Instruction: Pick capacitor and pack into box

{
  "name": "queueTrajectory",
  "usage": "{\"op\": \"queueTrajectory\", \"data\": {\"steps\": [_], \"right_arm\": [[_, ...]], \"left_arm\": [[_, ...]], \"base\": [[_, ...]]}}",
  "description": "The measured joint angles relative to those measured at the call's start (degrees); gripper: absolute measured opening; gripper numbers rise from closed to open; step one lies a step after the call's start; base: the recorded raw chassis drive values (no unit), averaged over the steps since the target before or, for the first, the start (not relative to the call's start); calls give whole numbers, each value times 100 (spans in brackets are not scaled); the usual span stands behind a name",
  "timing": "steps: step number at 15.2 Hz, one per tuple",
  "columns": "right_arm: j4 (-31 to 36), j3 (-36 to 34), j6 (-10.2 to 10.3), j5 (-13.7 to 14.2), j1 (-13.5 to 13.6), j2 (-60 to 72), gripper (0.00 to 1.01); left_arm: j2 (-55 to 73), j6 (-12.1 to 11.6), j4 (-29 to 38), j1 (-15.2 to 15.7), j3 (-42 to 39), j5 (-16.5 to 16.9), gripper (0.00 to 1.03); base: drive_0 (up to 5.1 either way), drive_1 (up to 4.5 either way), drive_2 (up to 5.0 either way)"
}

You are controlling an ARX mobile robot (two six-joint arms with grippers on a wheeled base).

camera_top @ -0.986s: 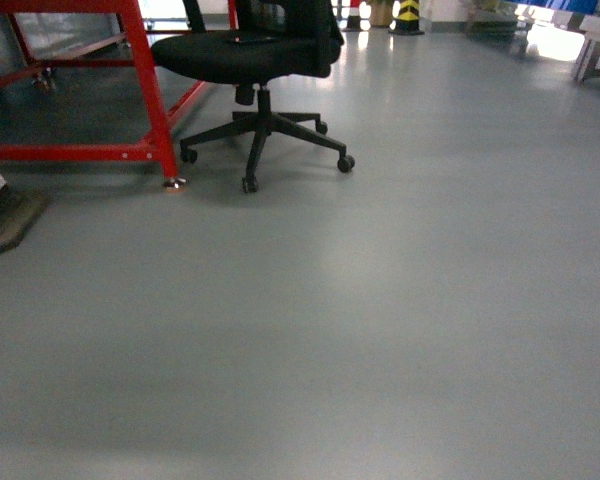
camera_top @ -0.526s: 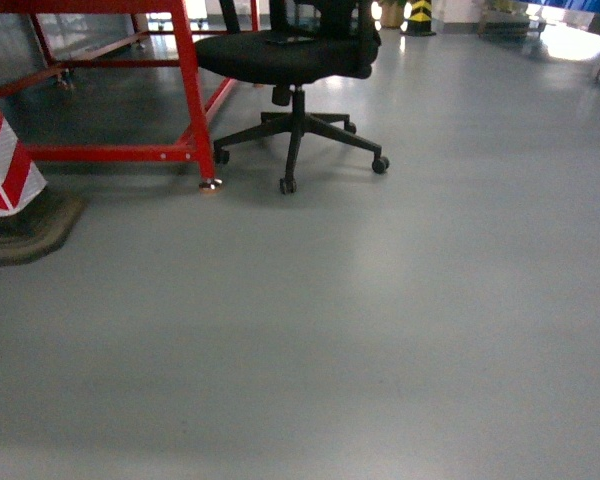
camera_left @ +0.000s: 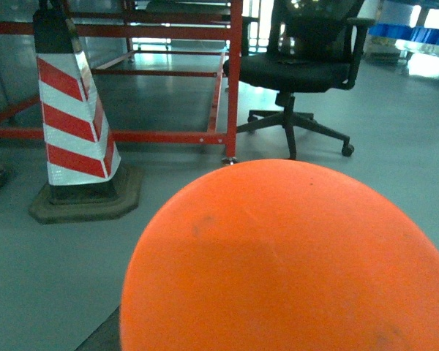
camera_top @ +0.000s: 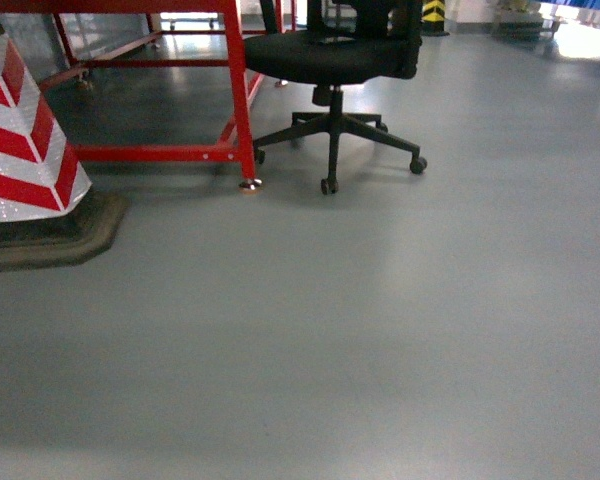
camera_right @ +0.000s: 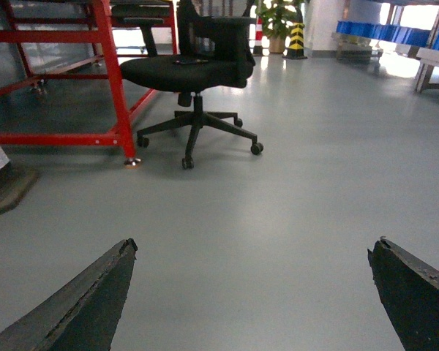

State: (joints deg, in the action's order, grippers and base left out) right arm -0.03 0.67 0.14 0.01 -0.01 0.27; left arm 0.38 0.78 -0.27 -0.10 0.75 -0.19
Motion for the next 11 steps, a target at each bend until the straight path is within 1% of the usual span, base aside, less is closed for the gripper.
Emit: {"op": "queueTrajectory", "data": {"steps": [11], "right_arm": [[-15, 0, 0, -2, 0, 0, 98]], "left_arm": [[0, 0, -7, 0, 0, 15, 44]], "base": [[-509, 237, 237]]}}
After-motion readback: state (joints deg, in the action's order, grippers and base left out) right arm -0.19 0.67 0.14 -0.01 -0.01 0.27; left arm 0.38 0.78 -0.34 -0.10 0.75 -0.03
